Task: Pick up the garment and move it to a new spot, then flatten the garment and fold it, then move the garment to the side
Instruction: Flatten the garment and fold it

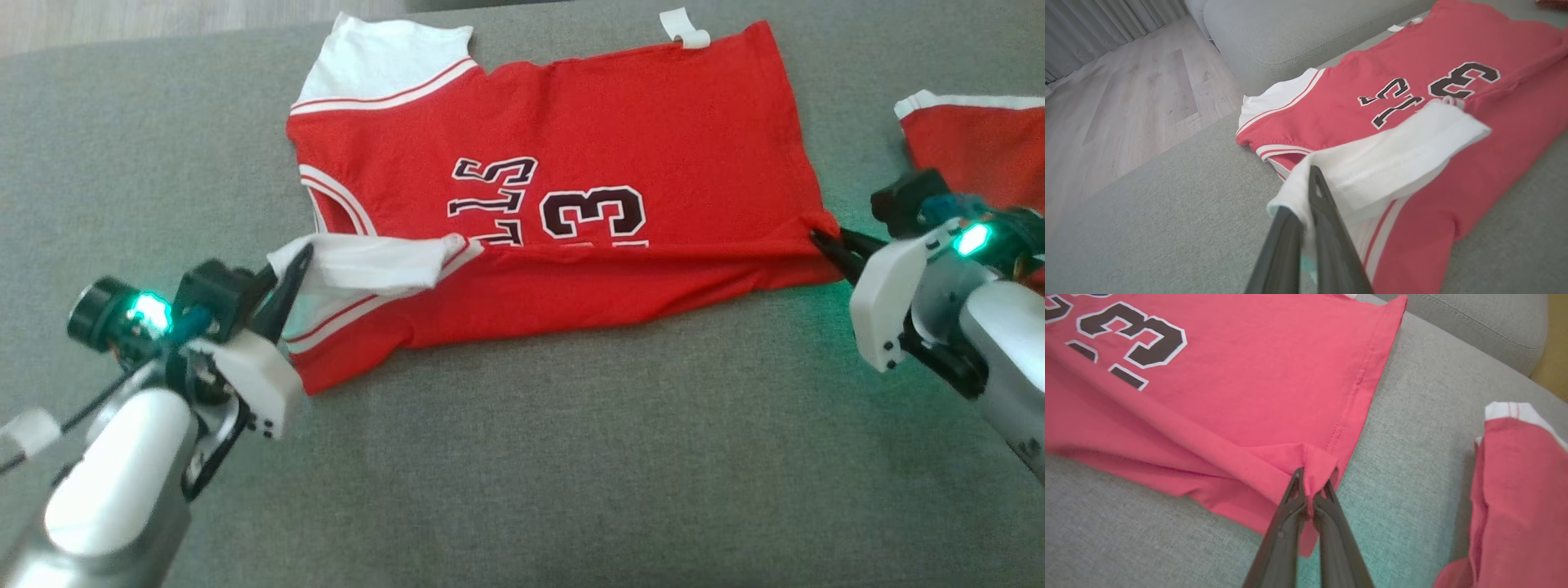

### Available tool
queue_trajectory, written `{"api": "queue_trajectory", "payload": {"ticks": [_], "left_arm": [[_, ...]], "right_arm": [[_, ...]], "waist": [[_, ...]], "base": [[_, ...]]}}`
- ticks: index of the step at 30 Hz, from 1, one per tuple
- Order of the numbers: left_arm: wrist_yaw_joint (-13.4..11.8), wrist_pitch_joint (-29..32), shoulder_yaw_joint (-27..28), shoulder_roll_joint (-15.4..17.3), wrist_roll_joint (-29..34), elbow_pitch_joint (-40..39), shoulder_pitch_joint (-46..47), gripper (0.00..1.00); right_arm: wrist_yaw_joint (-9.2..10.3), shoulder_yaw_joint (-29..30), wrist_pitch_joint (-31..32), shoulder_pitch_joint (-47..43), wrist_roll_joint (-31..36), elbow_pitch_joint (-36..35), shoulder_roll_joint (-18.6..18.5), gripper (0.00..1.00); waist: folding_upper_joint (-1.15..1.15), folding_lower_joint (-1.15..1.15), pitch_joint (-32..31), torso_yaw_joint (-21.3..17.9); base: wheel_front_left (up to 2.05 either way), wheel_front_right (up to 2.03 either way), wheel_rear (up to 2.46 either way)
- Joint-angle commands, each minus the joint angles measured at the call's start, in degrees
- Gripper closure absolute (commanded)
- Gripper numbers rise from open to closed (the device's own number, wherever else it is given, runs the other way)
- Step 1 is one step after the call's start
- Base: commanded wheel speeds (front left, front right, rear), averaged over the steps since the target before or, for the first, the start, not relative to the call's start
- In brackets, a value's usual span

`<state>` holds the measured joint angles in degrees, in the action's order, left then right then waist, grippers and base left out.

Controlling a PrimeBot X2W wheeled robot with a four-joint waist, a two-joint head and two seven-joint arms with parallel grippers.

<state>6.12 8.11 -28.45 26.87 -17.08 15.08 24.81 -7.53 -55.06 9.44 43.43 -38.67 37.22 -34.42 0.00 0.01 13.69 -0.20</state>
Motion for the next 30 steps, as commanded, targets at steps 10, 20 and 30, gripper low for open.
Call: {"api": "queue_trajectory", "payload": {"ticks": [10,20,30], "left_arm": [[-3.49,-4.34,1.3,-0.79,2.83,7.58,10.16,0.0],[-11.14,-20.31,9.02,-8.69,-3.66,5.76,6.77,0.0],[-13.32,-23.08,14.45,-16.24,-5.65,-3.1,-6.13,0.0]], "right_arm": [[0.04,5.01,-9.51,7.11,4.08,7.53,4.38,0.0],[0.04,19.61,-24.13,5.31,7.23,10.89,9.3,0.0],[0.04,45.24,-24.43,-15.35,21.45,-8.79,18.82,0.0]], "waist": [[0.0,-0.01,1.15,-0.56],[0.0,-0.01,-3.07,-0.62],[0.0,-0.01,-6.44,-1.07]], "base": [[0.0,0.0,0.0],[0.0,0.0,0.0],[0.0,0.0,0.0]]}}
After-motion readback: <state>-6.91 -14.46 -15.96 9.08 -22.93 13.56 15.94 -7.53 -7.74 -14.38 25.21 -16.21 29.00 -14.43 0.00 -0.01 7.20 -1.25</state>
